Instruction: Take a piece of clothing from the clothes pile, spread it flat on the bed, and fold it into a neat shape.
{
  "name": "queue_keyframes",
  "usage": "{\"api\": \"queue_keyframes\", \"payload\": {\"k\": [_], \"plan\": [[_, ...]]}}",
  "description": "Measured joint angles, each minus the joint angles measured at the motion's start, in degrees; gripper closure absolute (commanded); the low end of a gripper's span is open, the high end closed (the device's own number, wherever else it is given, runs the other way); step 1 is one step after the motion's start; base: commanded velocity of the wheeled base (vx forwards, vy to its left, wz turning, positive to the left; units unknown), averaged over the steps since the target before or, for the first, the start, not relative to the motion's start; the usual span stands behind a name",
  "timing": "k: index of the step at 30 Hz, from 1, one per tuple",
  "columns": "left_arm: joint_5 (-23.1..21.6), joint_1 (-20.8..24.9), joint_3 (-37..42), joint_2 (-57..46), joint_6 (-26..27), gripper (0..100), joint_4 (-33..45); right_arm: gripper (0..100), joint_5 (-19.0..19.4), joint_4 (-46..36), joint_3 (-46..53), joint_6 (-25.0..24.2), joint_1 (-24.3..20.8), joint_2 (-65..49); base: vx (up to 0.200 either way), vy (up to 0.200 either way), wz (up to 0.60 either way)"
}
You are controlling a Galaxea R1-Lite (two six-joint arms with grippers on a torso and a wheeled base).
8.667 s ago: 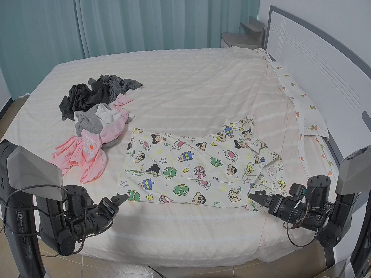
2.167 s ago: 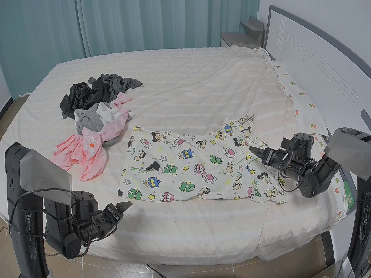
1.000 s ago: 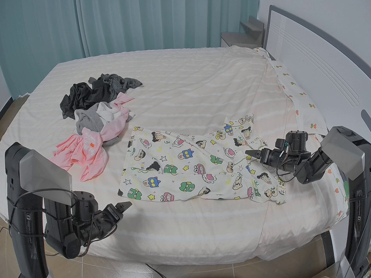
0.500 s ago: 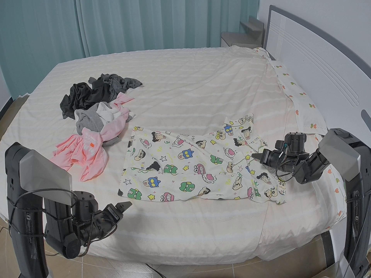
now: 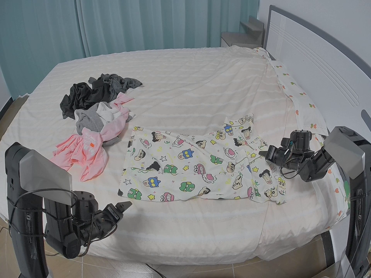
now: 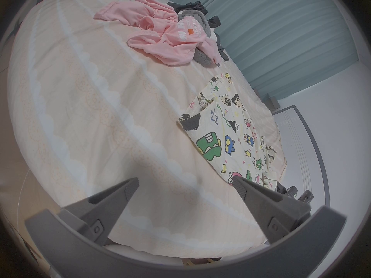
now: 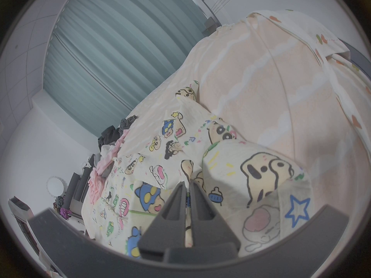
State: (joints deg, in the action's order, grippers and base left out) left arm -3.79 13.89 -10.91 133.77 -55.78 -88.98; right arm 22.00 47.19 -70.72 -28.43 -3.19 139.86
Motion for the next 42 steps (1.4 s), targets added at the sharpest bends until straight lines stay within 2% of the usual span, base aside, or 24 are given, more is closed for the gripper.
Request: {"api": "queue_keyframes", "payload": {"k": [15,27,33,37,42], "plan": [[0.1,0.0,0.0,0.0,0.0,0,0.0,100,-0.5,1.1,0.7,-0.9,3.5,-4.3,0.0,0.0,0.0],[0.1,0.0,0.0,0.0,0.0,0,0.0,100,-0.4,1.7,3.6,-0.5,4.0,-6.0,0.0,0.0,0.0],[0.1,0.0,0.0,0.0,0.0,0,0.0,100,2.2,4.5,8.6,-0.4,3.9,-8.4,0.0,0.0,0.0],[0.1,0.0,0.0,0.0,0.0,0,0.0,100,6.0,5.5,12.6,-0.2,3.7,-10.9,0.0,0.0,0.0],[0.1,0.0,0.0,0.1,0.0,0,0.0,100,8.1,5.8,16.7,2.5,3.6,-13.3,0.0,0.0,0.0]]}}
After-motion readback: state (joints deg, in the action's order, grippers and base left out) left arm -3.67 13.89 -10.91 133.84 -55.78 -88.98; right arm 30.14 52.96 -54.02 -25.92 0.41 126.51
